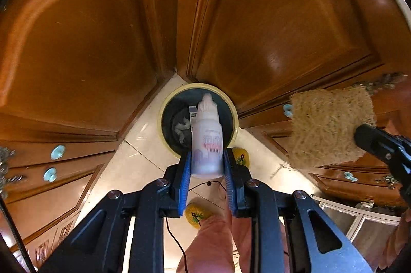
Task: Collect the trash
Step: 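Carry both items over the bin and open both tools to drop them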
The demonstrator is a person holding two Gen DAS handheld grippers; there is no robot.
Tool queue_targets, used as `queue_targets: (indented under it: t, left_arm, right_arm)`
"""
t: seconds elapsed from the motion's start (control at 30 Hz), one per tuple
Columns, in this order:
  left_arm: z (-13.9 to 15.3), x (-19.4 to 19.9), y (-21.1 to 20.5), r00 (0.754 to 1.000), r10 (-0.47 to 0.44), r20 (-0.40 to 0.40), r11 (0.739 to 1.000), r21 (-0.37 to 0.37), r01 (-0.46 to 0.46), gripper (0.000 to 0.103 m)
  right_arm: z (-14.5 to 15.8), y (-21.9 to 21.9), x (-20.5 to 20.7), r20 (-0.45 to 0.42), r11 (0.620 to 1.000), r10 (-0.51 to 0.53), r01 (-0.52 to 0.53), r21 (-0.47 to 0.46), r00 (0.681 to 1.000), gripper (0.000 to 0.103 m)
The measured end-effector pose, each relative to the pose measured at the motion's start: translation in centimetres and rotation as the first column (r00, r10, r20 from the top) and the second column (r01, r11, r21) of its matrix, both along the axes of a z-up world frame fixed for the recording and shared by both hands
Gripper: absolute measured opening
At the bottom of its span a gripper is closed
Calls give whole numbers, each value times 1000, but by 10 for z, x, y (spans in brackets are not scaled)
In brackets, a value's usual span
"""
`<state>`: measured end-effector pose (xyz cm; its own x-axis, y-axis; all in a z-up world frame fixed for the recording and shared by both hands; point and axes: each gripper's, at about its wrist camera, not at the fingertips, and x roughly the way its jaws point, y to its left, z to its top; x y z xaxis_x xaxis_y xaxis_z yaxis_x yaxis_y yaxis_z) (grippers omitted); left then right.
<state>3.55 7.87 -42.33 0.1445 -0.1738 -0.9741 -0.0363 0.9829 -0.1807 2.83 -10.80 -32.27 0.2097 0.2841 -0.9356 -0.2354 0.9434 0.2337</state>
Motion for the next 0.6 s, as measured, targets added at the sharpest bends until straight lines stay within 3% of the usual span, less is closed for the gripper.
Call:
queue_targets:
  t: [0.07,0.13,0.2,0.33,0.53,0.6]
  left_arm:
    - [-12,5,-3,1000,-6,-12,1000,-1,6,24]
    - [-24,10,-3,1000,-1,-24,1000,10,2,37]
    - [-29,12,-2,1000,16,-17,1000,23,-15,60]
    - [-29,6,2,998,55,0,998,31,-55,66]
    - [-25,-11,14,994,107,18,988,106,-108,67]
    - [-22,-16,20,993,115,36,984,134,-119,71]
  right_arm:
    - [-10,1,3,-12,1000,0,0,-14,1000,7]
    - [-18,2,5,-22,1000,3,-4,-21,1000,7]
    - [-25,6,7,-32,1000,9,-10,-29,999,7]
    - [-42,11,14,-52,999,18,-20,-40,998,7]
    - [-62,26,22,-55,997,51,-54,-50,997,7]
    - [-69,31,25,-59,996,64,-67,-51,996,7]
